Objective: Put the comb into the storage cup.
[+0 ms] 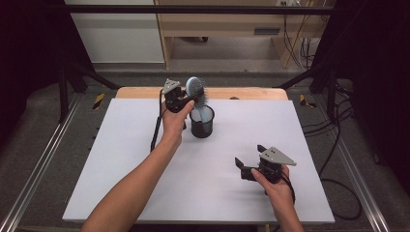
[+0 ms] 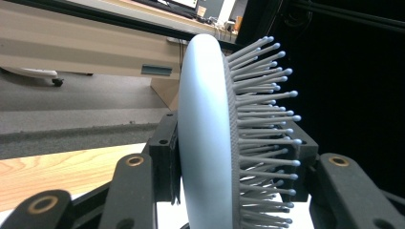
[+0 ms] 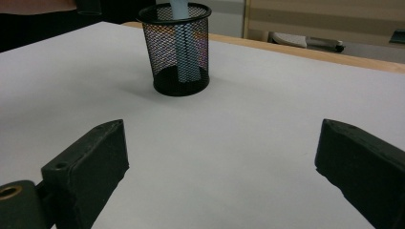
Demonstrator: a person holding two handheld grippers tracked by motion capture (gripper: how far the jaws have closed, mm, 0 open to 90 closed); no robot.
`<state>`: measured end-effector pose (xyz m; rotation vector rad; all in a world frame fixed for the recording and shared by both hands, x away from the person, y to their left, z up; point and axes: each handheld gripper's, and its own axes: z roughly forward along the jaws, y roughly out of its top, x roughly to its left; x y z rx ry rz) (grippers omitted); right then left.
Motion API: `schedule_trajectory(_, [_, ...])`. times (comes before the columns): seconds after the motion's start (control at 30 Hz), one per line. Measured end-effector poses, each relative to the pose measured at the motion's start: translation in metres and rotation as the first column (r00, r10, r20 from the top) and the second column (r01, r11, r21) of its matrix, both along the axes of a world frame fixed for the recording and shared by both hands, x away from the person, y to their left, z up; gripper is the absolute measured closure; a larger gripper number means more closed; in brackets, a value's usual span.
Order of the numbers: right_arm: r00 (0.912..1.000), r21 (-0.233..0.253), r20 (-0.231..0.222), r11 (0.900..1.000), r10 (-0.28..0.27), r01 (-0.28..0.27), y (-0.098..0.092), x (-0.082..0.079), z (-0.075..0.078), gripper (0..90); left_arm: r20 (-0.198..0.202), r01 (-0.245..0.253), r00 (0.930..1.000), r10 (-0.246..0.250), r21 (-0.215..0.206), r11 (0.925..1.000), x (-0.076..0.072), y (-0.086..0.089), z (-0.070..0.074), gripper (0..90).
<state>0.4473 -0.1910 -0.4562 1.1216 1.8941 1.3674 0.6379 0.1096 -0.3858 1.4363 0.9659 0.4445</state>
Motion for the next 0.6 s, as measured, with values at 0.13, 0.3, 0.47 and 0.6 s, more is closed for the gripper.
schedule_trajectory(0.13, [1.0, 0.002, -0.003, 1.0, 0.005, -0.005, 0.0006, -0.0003, -0.0001, 4.2, 0.004, -0.002, 1.0, 0.002, 0.0, 1.0, -0.0004, -0.0005, -0.0003, 51.6])
schedule_trajectory(0.3, [1.0, 0.002, -0.003, 1.0, 0.007, -0.007, 0.001, -0.0004, 0.0001, 4.2, 0.007, -0.001, 1.0, 0.001, 0.004, 1.0, -0.0013, -0.0008, 0.0, 51.4])
schedule_trajectory(0.47, [1.0, 0.0, -0.004, 1.0, 0.008, -0.008, 0.0014, -0.0003, -0.0001, 4.2, 0.007, -0.005, 1.0, 0.005, 0.003, 1.0, -0.0017, 0.0006, -0.0007, 51.1])
schedule_trajectory(0.6, [0.9999, 0.0, -0.005, 1.0, 0.011, -0.011, 0.0018, -0.0004, -0.0002, 4.2, 0.004, -0.003, 1.0, 0.003, 0.004, 1.0, -0.0016, 0.0022, -0.0007, 50.6])
